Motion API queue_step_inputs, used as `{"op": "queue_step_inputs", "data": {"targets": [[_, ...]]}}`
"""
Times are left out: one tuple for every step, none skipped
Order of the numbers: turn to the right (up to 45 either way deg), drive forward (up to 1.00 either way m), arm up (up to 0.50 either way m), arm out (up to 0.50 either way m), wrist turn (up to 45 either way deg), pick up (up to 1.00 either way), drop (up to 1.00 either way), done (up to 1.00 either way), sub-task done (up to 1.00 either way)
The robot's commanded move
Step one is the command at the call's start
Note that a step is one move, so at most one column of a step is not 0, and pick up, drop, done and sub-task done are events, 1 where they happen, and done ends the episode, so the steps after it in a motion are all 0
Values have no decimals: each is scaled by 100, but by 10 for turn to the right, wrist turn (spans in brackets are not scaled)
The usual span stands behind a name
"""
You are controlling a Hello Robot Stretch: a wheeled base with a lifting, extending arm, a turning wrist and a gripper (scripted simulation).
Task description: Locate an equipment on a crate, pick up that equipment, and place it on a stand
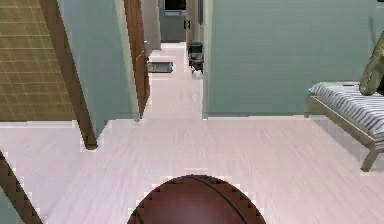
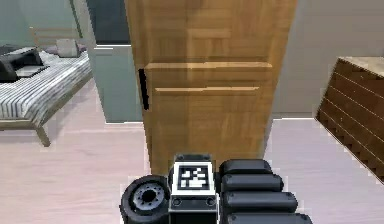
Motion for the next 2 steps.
{"op": "queue_step_inputs", "data": {"targets": [[-60, 0, 0, 0, 0, 0, 0, 0, 0], [0, 40, 0, 0, 0, 0, 0, 0, 0]]}}
